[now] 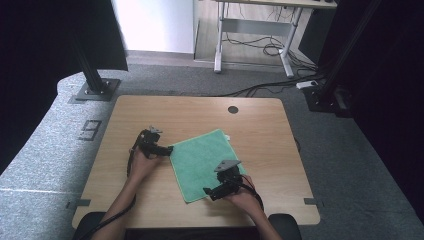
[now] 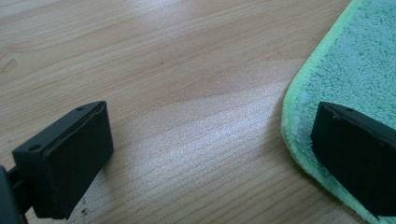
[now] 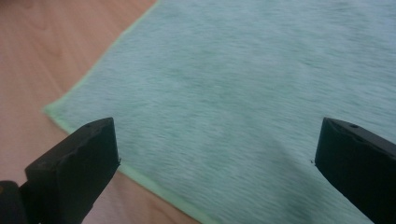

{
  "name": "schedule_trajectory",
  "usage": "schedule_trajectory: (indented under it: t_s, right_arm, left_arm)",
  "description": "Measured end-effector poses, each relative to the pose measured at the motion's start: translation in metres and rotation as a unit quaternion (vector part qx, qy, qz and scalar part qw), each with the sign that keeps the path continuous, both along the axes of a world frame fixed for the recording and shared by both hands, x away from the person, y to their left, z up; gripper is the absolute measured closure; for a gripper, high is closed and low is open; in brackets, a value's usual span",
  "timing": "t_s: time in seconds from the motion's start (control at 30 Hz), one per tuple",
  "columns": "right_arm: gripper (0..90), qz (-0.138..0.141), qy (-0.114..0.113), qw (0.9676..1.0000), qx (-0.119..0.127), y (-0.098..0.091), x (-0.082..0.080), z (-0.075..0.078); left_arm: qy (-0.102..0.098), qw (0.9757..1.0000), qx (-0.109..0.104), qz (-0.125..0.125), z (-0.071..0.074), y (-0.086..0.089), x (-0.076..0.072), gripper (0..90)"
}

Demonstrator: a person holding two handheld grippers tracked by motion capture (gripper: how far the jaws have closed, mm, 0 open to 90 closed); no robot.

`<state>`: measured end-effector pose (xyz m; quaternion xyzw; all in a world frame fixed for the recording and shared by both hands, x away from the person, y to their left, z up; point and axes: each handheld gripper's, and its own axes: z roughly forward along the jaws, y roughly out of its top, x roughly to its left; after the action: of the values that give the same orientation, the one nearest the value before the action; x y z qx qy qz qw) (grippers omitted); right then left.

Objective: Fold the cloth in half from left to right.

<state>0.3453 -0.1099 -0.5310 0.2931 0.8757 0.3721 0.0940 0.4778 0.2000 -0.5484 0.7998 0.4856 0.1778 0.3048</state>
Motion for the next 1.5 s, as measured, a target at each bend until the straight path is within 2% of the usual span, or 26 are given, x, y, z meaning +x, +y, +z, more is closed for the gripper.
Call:
schedule_trajectory:
  t_s: [0.23,0.33,0.5,0.67,0.87,0.97,1.07,1.2,1.27,1.4,1.43,1.5]
  right_arm:
    - [0.3,0.041,0.002,0.9992,0.0,0.029,-0.014,0.0]
    - [3.9,0.058,0.004,0.9983,0.001,0.04,-0.021,0.001]
    - [15.7,0.083,0.0,0.9965,0.004,0.054,-0.031,0.003]
    - [37.2,0.112,-0.009,0.9936,-0.007,0.066,-0.039,0.002]
    - [54.1,0.124,-0.014,0.9916,-0.031,0.072,-0.043,-0.003]
    - [63.0,0.13,-0.014,0.9907,-0.038,0.073,-0.043,-0.006]
    - [74.6,0.123,-0.021,0.9911,-0.047,0.074,-0.043,-0.005]
    - [85.1,0.113,-0.019,0.9922,-0.049,0.074,-0.042,-0.005]
    - [86.1,0.113,-0.018,0.9922,-0.05,0.075,-0.042,-0.005]
    - [86.7,0.11,-0.015,0.9927,-0.048,0.077,-0.041,-0.005]
    - [86.7,0.109,-0.013,0.9928,-0.048,0.078,-0.04,-0.005]
    - [86.9,0.113,-0.01,0.9925,-0.045,0.083,-0.039,-0.005]
  left_arm:
    - [-0.001,1.0,-0.001,0.001,0.0,0.0,0.0,0.0]
    - [-0.001,1.0,-0.001,0.001,0.0,0.0,0.0,0.0]
    - [0.0,1.0,0.0,0.0,0.0,0.0,0.0,0.0]
    - [0.0,1.0,-0.001,-0.003,0.0,-0.001,0.0,0.0]
    - [-0.001,1.0,-0.001,-0.003,0.0,-0.001,0.0,0.0]
    - [-0.008,0.9999,-0.005,-0.012,0.001,-0.001,-0.002,4.2]
    - [-0.02,0.9993,-0.014,-0.03,0.002,-0.003,-0.007,16.2]
    - [-0.029,0.998,-0.022,-0.052,0.003,-0.008,-0.013,44.5]
    - [-0.028,0.9973,-0.025,-0.063,0.004,-0.01,-0.015,56.8]
    - [-0.008,0.9961,-0.055,-0.068,0.005,-0.006,-0.014,81.5]
    - [0.001,0.9955,-0.065,-0.069,0.005,-0.004,-0.012,85.6]
    - [0.009,0.9955,-0.068,-0.066,0.006,-0.001,-0.011,87.5]
